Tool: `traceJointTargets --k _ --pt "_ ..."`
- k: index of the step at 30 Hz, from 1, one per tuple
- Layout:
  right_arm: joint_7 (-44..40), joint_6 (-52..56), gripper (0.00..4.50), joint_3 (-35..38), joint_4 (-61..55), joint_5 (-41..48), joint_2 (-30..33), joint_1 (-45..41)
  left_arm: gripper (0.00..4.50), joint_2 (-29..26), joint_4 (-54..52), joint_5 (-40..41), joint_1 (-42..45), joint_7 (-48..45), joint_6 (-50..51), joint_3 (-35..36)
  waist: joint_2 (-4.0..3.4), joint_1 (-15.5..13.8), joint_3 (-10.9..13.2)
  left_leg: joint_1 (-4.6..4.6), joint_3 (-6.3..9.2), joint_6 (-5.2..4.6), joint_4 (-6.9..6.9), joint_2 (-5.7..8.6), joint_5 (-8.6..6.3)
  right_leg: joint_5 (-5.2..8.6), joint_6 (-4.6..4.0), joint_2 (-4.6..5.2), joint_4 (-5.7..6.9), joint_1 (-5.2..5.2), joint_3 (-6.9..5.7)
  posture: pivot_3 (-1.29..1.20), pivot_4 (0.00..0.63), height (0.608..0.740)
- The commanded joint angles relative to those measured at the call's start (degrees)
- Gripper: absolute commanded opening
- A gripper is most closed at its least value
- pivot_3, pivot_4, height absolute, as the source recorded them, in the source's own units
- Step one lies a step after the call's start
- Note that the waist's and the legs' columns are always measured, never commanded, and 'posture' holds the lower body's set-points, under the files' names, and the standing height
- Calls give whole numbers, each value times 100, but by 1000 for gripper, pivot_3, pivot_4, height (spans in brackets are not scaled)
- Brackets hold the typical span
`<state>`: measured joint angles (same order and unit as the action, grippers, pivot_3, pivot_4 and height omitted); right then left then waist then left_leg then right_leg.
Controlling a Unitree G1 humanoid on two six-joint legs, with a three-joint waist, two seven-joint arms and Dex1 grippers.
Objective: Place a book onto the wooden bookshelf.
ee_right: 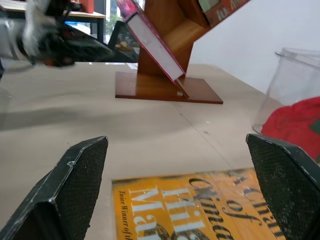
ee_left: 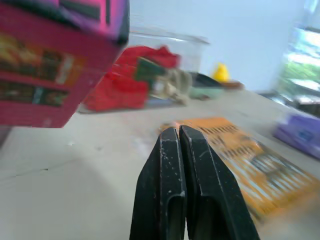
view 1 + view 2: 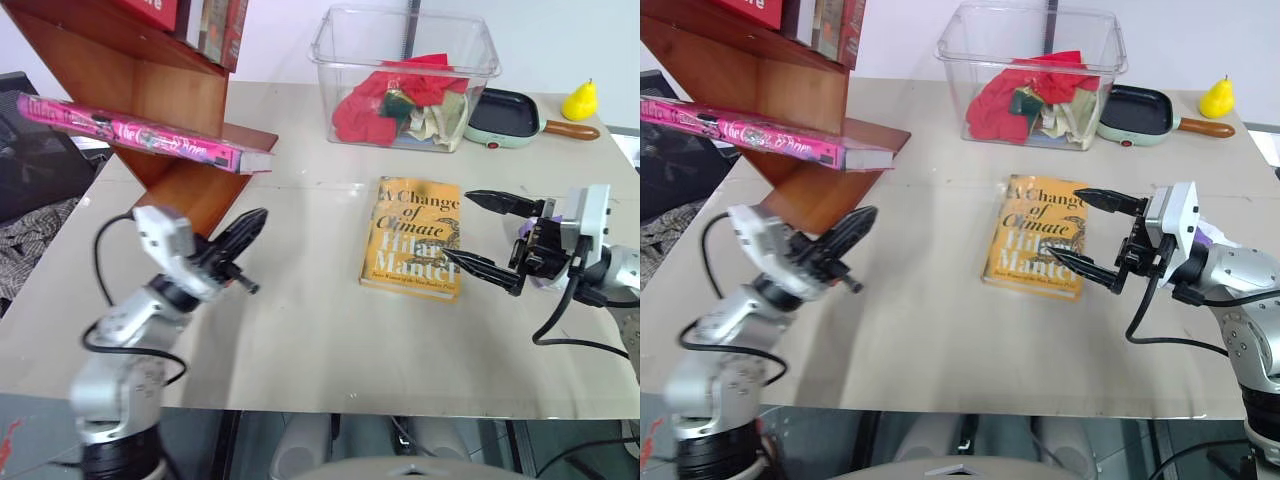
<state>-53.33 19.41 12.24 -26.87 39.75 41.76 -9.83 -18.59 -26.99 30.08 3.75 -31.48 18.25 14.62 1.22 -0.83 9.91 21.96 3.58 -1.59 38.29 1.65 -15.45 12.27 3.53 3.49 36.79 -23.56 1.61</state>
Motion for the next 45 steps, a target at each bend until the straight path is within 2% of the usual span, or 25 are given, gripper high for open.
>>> traceJointTargets --k 1,5,12,16,20,25,29,34,35,38,41,42,45 --pt "63 30 4500 318 -331 221 61 97 67 456 215 -795 292 535 -761 -599 2 -18 -3 0 0 -1 1 5 0 0 0 -1 0 2 -1 0 150 740" --pt "104 62 4500 544 -467 345 104 282 67 788 810 -1492 672 881 -1469 -955 2 -3 -3 4 -4 -2 2 9 0 0 1 -18 -5 3 2 0 150 740" --pt "167 38 4500 682 -559 340 157 492 67 799 1729 -2292 1368 1784 -2485 -608 2 8 -3 0 -5 -3 2 3 0 0 2 -33 -3 2 4 0 150 740" --pt "193 12 4500 659 -582 307 144 536 67 620 2145 -2405 1767 2202 -2745 -214 3 -1 -3 2 0 -3 5 4 0 0 3 -34 -2 3 -2 0 150 740" --pt "182 -28 4500 624 -544 264 136 541 67 562 2315 -2189 1949 2500 -2664 153 3 6 -3 2 -2 -3 5 5 0 0 4 -32 -4 3 0 0 150 740" --pt "159 -84 4500 541 -496 200 91 539 67 394 2399 -2107 1924 2239 -2745 52 3 56 -3 -3 -2 -2 3 -1 0 0 3 -40 1 2 2 0 150 740" --pt "150 -103 4500 518 -485 172 68 545 67 243 2196 -1795 1712 1678 -2659 -178 3 58 -3 -4 -2 -2 3 -2 1 0 3 -43 3 3 1 0 150 740" --pt "131 -145 4500 551 -428 49 66 633 67 -152 1531 -869 1158 484 -1880 -492 2 31 -3 2 -2 -2 3 0 0 1 3 -36 -5 2 1 0 150 740" --pt "130 -165 4500 556 -410 8 56 685 67 -281 1373 -460 997 197 -1518 -488 2 22 -3 3 -1 -2 3 0 0 1 3 -36 -6 2 1 0 150 740" --pt "119 -228 4500 616 -340 -86 21 934 894 -726 1084 139 589 -400 -925 -385 1 19 -2 2 0 -2 1 -3 0 1 2 -36 -6 1 0 0 150 740" --pt "-8 -381 4500 794 -237 -275 61 1466 2466 -1307 837 807 86 -898 -177 -91 1 17 -2 1 -1 -2 1 -6 0 2 1 -38 -5 1 0 0 150 740" --pt "-46 -430 4500 862 -219 -315 78 1631 2803 -1466 757 1016 -69 -1030 24 27 0 18 -2 1 0 -2 1 -6 0 3 1 -38 -6 2 -1 0 150 740" --pt "-131 -545 4500 1183 -104 -462 110 2166 4314 -1987 536 1509 -573 -1382 588 394 -5 18 1 0 -3 -3 0 -8 0 4 1 -37 -6 1 1 0 150 740"
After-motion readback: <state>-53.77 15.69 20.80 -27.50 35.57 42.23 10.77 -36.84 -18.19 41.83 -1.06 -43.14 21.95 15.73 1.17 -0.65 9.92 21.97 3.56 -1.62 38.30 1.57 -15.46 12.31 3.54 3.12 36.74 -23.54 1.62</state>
